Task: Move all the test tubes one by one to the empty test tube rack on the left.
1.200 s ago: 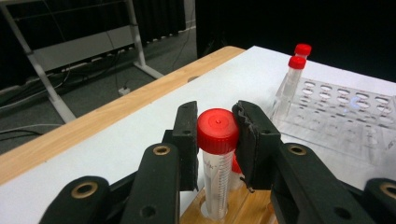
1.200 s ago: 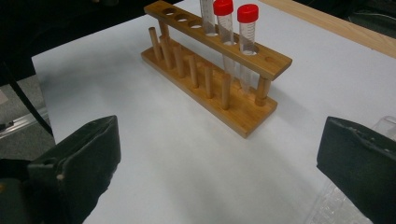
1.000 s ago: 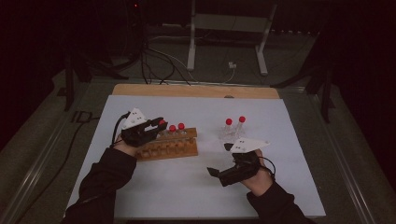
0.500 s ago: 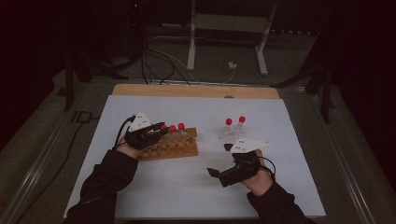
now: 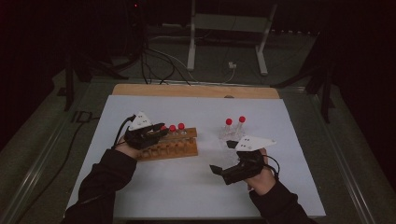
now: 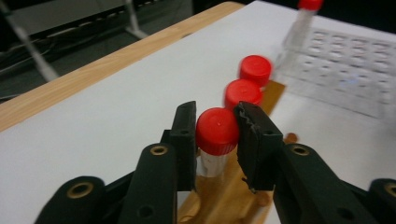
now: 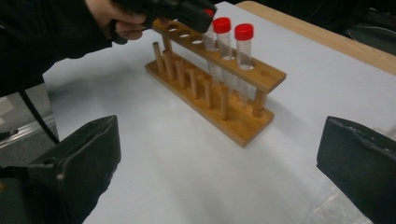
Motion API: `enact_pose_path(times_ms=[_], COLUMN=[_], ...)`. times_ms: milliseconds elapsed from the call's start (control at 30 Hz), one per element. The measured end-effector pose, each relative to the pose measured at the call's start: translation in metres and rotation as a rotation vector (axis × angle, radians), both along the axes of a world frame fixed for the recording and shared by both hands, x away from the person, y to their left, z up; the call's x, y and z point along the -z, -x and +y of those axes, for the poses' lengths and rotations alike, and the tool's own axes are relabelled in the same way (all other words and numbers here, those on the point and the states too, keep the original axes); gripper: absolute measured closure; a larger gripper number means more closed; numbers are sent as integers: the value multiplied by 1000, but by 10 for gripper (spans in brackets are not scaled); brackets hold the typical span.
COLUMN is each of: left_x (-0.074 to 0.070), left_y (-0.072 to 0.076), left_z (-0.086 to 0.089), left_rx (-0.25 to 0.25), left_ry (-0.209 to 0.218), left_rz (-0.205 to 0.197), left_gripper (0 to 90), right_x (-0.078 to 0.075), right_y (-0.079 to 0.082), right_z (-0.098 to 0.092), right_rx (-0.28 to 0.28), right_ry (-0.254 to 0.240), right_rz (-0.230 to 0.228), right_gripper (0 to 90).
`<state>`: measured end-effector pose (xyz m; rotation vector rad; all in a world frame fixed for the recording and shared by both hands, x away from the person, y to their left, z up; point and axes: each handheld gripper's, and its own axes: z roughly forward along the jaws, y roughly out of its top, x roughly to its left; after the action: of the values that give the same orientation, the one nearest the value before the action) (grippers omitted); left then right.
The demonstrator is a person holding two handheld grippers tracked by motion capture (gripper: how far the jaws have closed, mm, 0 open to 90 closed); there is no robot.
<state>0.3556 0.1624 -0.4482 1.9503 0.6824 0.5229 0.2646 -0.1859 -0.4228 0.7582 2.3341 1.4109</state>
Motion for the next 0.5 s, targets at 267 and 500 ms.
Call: enact_pose_path(times_ms=[267,500], left_x=[-15,-23], left_y=[15,34], left_z=[11,9], left_rx=[22,80], left_ry=[26,52], left_rz=[-6,19], left_gripper=[345,68], right_x=[-10,-20], right_y=[-2,-17], right_z=[-13,-34], right_rx=[21,101], right_ry=[-8,-38], right_rz=[-15,-51], right_gripper=[0,0])
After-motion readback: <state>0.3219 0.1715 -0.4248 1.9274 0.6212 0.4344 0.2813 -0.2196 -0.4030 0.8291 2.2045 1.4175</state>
